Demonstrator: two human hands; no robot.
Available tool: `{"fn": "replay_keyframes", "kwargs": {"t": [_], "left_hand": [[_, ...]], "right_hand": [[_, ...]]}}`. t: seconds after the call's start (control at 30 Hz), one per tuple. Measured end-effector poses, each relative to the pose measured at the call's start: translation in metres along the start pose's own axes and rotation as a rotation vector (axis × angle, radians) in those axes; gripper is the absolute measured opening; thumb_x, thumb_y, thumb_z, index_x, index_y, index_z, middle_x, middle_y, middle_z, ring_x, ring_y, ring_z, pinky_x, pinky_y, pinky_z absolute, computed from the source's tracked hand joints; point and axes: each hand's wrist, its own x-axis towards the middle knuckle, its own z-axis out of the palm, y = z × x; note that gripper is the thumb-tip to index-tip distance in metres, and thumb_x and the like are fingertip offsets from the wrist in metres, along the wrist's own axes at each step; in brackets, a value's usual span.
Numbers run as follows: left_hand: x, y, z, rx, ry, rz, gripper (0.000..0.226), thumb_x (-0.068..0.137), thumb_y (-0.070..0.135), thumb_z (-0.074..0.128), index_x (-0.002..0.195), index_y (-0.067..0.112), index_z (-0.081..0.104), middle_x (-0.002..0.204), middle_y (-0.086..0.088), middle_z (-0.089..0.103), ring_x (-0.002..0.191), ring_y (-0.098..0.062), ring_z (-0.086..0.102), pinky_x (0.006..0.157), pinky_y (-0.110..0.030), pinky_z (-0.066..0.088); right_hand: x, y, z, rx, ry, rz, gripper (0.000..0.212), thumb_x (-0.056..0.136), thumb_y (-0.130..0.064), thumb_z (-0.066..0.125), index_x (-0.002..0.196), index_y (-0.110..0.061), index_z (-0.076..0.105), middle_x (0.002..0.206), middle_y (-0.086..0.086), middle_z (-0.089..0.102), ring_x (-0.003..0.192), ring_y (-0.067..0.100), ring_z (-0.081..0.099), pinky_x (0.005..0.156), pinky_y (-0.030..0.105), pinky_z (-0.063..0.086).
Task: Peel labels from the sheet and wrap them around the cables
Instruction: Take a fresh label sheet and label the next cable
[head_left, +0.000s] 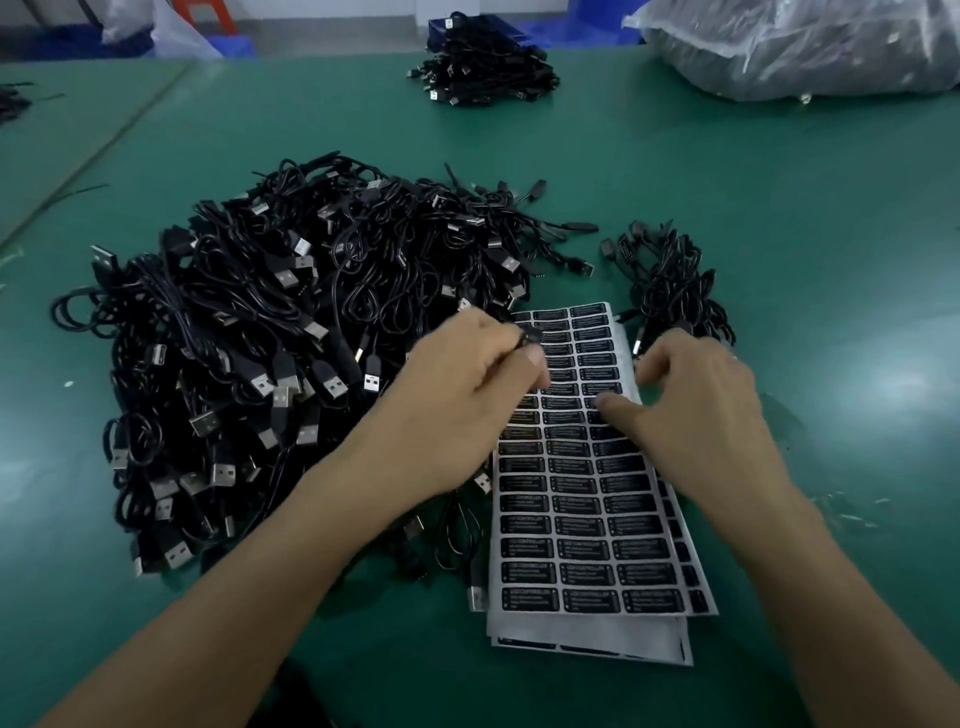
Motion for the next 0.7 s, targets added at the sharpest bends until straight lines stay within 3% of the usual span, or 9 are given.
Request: {"fn": "replay_keyframes", "kwargs": {"t": [0.07, 0.13, 0.2, 0.27, 0.5, 0.63, 0.7], "left_hand": [[0.002, 0.0, -0.004, -0.085, 0.088, -0.002, 0.032, 0.101, 0.041, 0.042, 0.089, 0.032, 0.071, 0.068, 0.016, 0.049, 0.056, 0.0, 0.048, 0.054, -0.01, 0.036], [0.005, 0.0, -0.007, -0.283, 0.177, -0.041, 0.033, 0.105, 0.033, 0.044, 0.089, 0.027, 0.072, 0.049, 0.016, 0.042, 0.042, -0.002, 0.037, 0.045, -0.013, 0.032], [0.008, 0.0, -0.009, -0.42, 0.255, -0.104, 0.035, 0.107, 0.028, 0.045, 0.085, 0.022, 0.071, 0.047, 0.015, 0.039, 0.043, -0.002, 0.033, 0.045, -0.016, 0.029], [0.01, 0.002, -0.012, -0.547, 0.305, -0.167, 0.036, 0.107, 0.027, 0.046, 0.082, 0.018, 0.069, 0.05, 0.009, 0.037, 0.046, -0.009, 0.031, 0.045, -0.022, 0.027], [0.014, 0.0, -0.035, -1.052, 0.284, -0.341, 0.033, 0.105, 0.025, 0.049, 0.08, 0.013, 0.067, 0.051, 0.008, 0.042, 0.043, -0.005, 0.041, 0.039, -0.017, 0.036], [0.016, -0.001, -0.034, -1.175, 0.251, -0.387, 0.031, 0.105, 0.025, 0.05, 0.082, 0.012, 0.067, 0.051, 0.008, 0.043, 0.041, -0.003, 0.042, 0.038, -0.016, 0.037], [0.017, -0.003, -0.033, -1.166, 0.27, -0.384, 0.027, 0.104, 0.024, 0.051, 0.091, 0.009, 0.069, 0.056, 0.006, 0.045, 0.045, -0.005, 0.045, 0.041, -0.018, 0.04]], "right_hand": [[-0.002, -0.01, -0.006, 0.044, -0.037, -0.111, 0.034, 0.08, -0.045, 0.079, 0.096, -0.029, 0.054, 0.088, -0.014, 0.048, 0.075, 0.006, 0.05, 0.063, 0.025, 0.039], [-0.004, -0.026, -0.013, 0.235, -0.309, -0.203, 0.042, 0.073, -0.055, 0.079, 0.107, -0.042, 0.058, 0.088, -0.013, 0.06, 0.078, -0.001, 0.059, 0.059, 0.014, 0.045], [-0.01, -0.04, -0.013, 0.373, -0.619, -0.305, 0.051, 0.068, -0.064, 0.076, 0.114, -0.046, 0.062, 0.102, -0.025, 0.067, 0.092, -0.009, 0.063, 0.07, 0.01, 0.05], [-0.018, -0.05, -0.005, 0.449, -0.721, -0.334, 0.058, 0.069, -0.066, 0.073, 0.12, -0.04, 0.064, 0.108, -0.025, 0.069, 0.098, -0.005, 0.065, 0.075, 0.015, 0.054], [-0.043, -0.071, 0.033, 0.655, -0.442, -0.186, 0.045, 0.082, -0.049, 0.078, 0.116, -0.038, 0.051, 0.089, -0.013, 0.067, 0.064, 0.004, 0.064, 0.054, 0.017, 0.048], [-0.045, -0.082, 0.038, 0.698, -0.386, -0.233, 0.01, 0.094, -0.032, 0.069, 0.095, -0.023, 0.065, 0.063, -0.002, 0.062, 0.049, 0.017, 0.054, 0.043, 0.031, 0.044], [-0.042, -0.085, 0.035, 0.708, -0.387, -0.221, 0.003, 0.098, -0.027, 0.064, 0.096, -0.025, 0.065, 0.06, -0.002, 0.062, 0.048, 0.02, 0.056, 0.042, 0.031, 0.043]]}}
